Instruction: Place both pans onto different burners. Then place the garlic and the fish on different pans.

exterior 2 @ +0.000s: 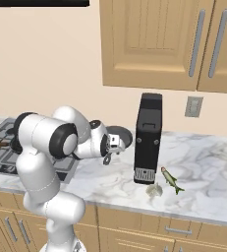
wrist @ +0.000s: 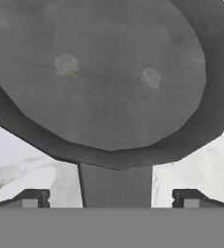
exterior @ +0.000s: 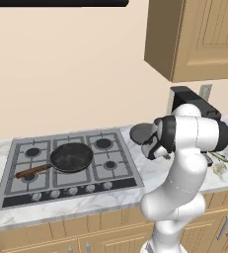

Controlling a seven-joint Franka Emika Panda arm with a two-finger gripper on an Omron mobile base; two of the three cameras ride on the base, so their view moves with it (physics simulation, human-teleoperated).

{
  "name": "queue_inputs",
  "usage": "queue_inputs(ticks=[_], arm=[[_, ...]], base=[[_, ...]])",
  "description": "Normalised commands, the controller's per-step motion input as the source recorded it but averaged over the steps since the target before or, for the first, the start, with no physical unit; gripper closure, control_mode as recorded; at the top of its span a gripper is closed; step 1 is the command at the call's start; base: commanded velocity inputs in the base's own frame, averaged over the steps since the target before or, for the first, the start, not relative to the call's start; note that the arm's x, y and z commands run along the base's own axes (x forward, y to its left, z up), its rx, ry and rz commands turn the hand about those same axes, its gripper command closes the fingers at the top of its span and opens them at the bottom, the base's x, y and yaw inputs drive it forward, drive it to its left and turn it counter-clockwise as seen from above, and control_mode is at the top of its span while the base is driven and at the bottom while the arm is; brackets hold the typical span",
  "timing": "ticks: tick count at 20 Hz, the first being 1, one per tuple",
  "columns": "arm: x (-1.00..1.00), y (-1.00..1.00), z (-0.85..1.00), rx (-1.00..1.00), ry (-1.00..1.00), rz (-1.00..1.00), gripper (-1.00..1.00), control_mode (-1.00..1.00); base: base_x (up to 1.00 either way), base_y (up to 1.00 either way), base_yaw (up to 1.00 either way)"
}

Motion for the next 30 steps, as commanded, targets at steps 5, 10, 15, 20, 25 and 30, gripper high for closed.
queue_inputs(ticks=[5, 10, 15, 20, 25, 30], arm=[[0.0, -0.03, -0.1, 0.0, 0.0, 0.0, 1.0, -1.0], [0.0, 0.0, 0.0, 0.0, 0.0, 0.0, 1.0, -1.0], [0.0, 0.0, 0.0, 0.0, 0.0, 0.0, 1.0, -1.0], [0.0, 0.0, 0.0, 0.0, 0.0, 0.02, 1.0, -1.0], [-0.02, 0.0, 0.1, 0.0, -0.03, 0.06, 1.0, -1.0], [-0.06, 0.0, 0.22, 0.0, -0.07, 0.06, 1.0, -1.0]], base=[[0.0, 0.0, 0.0], [0.0, 0.0, 0.0], [0.0, 0.0, 0.0], [0.0, 0.0, 0.0], [0.0, 0.0, 0.0], [0.0, 0.0, 0.0]])
